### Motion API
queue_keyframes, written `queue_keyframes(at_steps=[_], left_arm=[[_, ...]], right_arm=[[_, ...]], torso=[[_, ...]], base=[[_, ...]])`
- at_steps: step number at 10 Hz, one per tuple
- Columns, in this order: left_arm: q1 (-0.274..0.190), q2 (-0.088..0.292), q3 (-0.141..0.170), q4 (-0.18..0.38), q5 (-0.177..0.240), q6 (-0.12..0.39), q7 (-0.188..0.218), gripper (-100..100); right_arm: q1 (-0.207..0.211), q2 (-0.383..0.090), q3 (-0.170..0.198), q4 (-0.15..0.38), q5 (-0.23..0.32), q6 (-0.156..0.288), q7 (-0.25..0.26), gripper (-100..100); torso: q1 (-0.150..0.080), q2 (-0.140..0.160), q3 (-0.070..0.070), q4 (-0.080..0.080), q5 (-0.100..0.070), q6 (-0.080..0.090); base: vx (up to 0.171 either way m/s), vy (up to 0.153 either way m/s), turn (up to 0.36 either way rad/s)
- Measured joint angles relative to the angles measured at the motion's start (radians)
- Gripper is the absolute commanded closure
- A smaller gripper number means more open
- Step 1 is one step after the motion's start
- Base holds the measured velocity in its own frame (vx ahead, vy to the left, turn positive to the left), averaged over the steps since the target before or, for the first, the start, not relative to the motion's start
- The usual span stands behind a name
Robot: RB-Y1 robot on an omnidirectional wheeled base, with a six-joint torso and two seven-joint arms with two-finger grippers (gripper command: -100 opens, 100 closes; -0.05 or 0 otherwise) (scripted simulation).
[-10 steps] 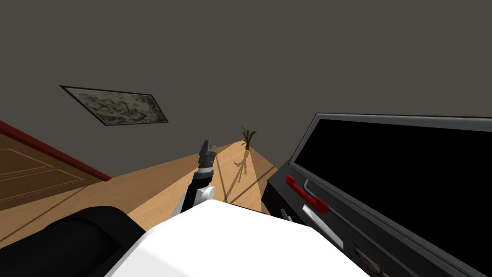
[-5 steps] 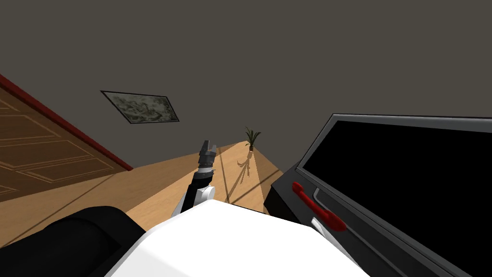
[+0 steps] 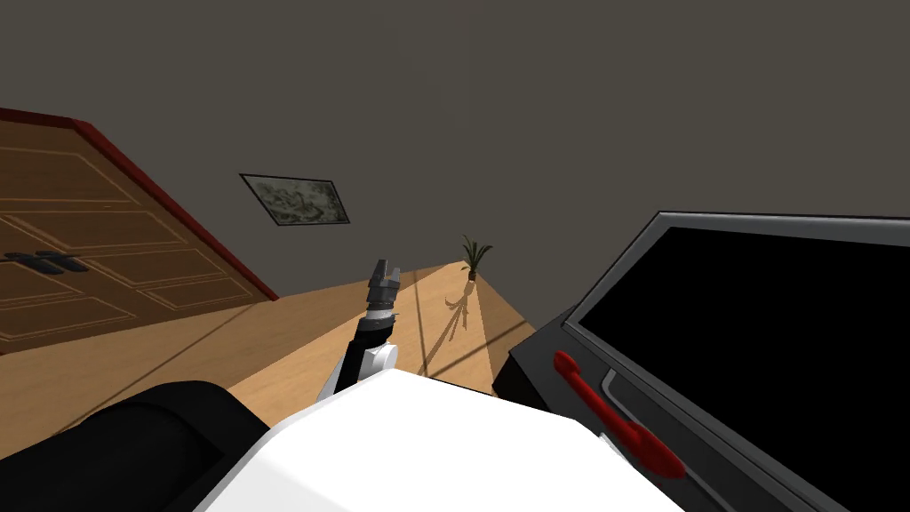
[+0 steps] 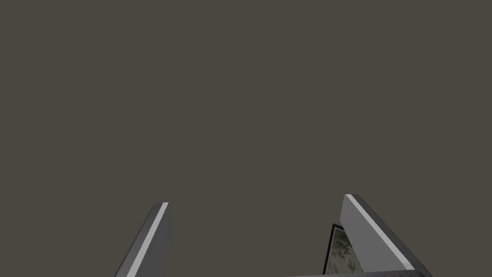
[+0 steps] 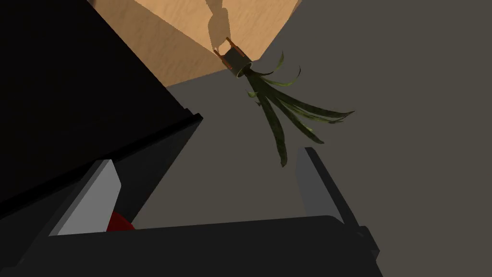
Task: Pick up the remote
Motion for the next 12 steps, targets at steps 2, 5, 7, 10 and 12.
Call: queue_keyframes(at_steps=[2, 5, 7, 10, 12], left_arm=[[0.0, 0.0, 0.0, 0.0, 0.0, 0.0, 0.0, 0], [0.0, 0.0, 0.0, 0.0, 0.0, 0.0, 0.0, 0], [0.0, 0.0, 0.0, 0.0, 0.0, 0.0, 0.0, 0], [0.0, 0.0, 0.0, 0.0, 0.0, 0.0, 0.0, 0], [0.0, 0.0, 0.0, 0.0, 0.0, 0.0, 0.0, 0]], right_arm=[[0.014, -0.025, 0.02, 0.038, 0.009, 0.013, 0.027, -100], [0.016, -0.042, 0.041, 0.113, 0.019, 0.011, 0.058, -100], [0.005, -0.053, 0.061, 0.18, 0.029, 0.017, 0.086, -100], [-0.009, -0.074, 0.09, 0.306, 0.044, 0.018, 0.131, -100], [0.016, -0.108, 0.11, 0.335, 0.055, 0.047, 0.161, -100]], torso=[[-0.001, 0.0, 0.0, 0.0, 0.0, 0.0], [0.0, 0.001, 0.0, 0.0, 0.0, 0.0], [-0.001, 0.0, 0.0, 0.0, 0.0, 0.0], [-0.001, 0.0, 0.0, 0.0, 0.0, -0.001], [-0.002, -0.001, -0.001, 0.0, -0.001, 0.0]], base=[[0.035, -0.026, 0.054], [0.048, -0.026, 0.244], [0.055, -0.044, 0.186], [0.052, -0.041, 0.285], [0.043, -0.047, 0.029]])
